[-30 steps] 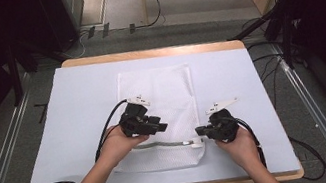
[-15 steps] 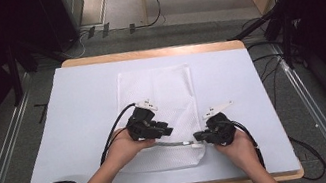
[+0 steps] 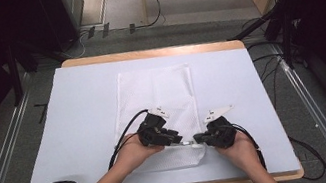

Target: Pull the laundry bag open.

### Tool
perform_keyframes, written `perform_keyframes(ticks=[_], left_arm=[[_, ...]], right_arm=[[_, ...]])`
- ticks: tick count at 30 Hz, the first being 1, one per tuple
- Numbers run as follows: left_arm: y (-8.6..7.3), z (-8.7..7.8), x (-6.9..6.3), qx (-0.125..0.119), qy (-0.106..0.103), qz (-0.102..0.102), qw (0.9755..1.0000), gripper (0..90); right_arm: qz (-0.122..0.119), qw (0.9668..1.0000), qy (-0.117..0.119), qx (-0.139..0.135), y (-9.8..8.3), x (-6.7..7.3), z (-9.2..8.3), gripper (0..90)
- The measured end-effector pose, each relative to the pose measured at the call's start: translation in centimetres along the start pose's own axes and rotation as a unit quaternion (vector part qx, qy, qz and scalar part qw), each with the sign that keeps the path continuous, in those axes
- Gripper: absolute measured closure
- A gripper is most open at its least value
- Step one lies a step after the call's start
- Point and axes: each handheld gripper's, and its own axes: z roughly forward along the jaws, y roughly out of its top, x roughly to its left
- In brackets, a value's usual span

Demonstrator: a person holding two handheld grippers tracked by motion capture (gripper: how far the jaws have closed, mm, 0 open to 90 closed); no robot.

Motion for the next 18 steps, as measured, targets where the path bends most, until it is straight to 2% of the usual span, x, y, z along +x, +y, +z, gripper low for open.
perform_keyframes(ticks=[5,8,13,18], left_arm=[[0.0,0.8,0.0,0.011,-0.002,0.0,0.9999,75.9],[0.0,1.1,0.0,0.012,-0.003,-0.001,0.9999,75.9],[-0.1,1.8,-0.1,0.015,-0.007,-0.006,0.9998,75.8],[0.0,2.5,0.2,0.016,-0.015,-0.01,0.9997,75.9]], right_arm=[[-0.004,0.9999,-0.007,0.008,0.2,0.3,-0.1,90.0],[0.001,0.9999,-0.001,0.012,0.1,0.3,-0.2,90.0],[-0.016,0.9998,-0.006,0.012,0.1,0.4,-0.2,90.0],[-0.015,0.9998,0.005,0.008,0.0,0.1,-0.2,90.0]])
